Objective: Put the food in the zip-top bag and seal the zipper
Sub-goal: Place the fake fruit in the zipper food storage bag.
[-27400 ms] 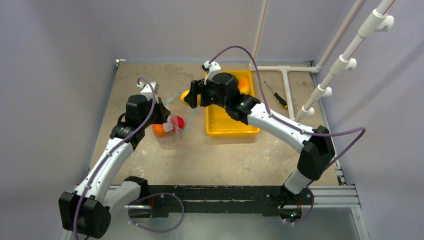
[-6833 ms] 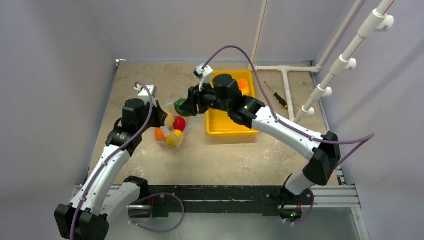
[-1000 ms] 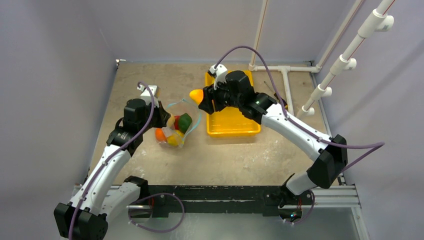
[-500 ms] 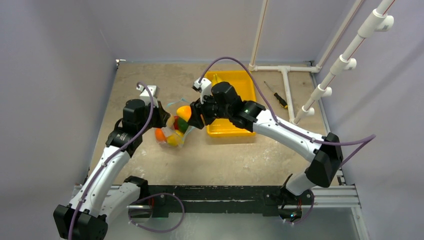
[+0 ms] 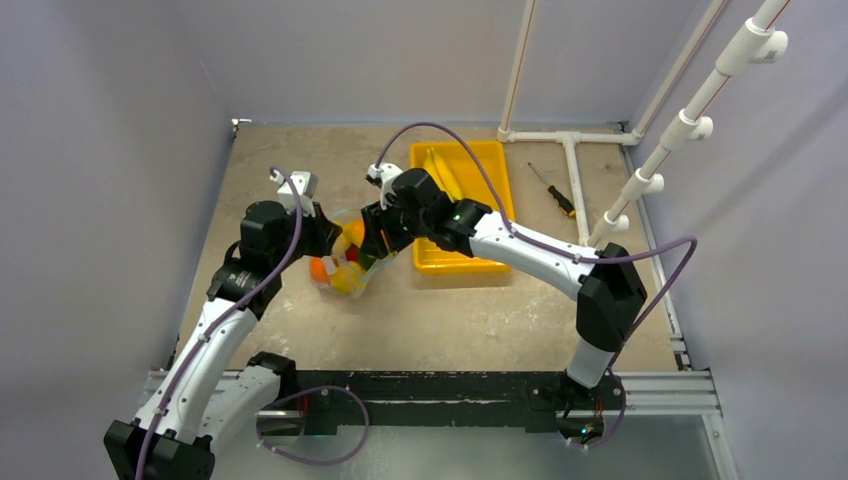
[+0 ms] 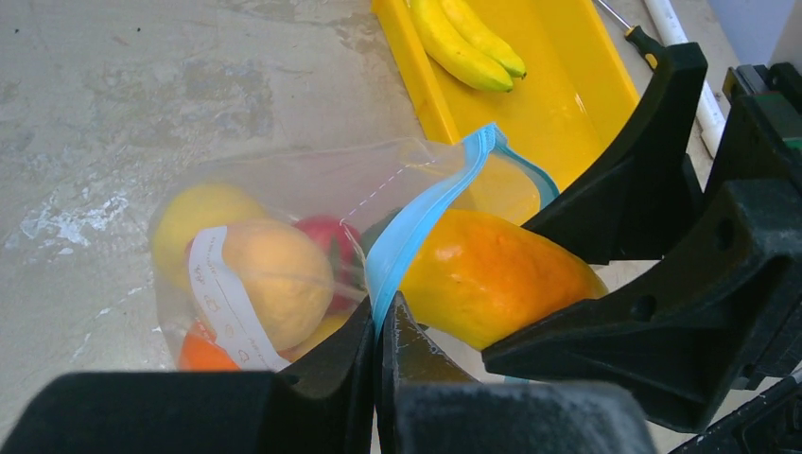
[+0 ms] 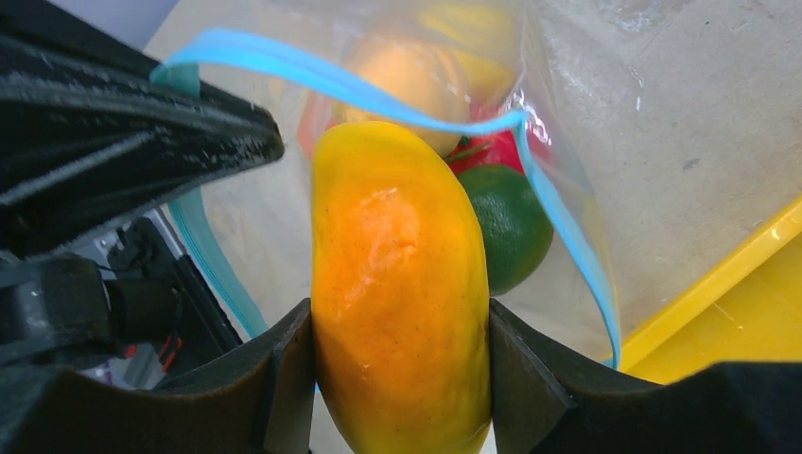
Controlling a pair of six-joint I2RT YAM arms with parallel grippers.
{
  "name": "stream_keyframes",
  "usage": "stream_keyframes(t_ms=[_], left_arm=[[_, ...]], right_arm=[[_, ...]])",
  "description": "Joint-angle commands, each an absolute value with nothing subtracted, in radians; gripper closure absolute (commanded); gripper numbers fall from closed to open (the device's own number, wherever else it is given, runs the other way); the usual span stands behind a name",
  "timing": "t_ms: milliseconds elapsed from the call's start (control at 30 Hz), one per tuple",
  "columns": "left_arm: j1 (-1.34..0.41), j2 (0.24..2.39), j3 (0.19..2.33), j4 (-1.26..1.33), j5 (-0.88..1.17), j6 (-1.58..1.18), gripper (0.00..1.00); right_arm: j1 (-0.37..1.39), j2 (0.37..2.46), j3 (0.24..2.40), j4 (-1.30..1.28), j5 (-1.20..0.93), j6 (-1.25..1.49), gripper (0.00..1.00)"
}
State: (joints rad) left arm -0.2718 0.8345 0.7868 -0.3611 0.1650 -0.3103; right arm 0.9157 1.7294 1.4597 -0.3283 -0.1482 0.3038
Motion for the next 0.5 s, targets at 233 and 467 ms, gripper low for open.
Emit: stream_keyframes(t_ms=[233,467], left_arm=[[-0.278,0.818,0.781,-0.311,0.200,-0.293,1.00],[-0.278,0.824,0.781,-0.311,0.198,-0.295,1.00]], right_arm=[[0.956,1.795,1.547,-0.244,-0.121,0.472,0.75],[0.975,1.806,1.523,-0.188,-0.157,0.522,0.52]])
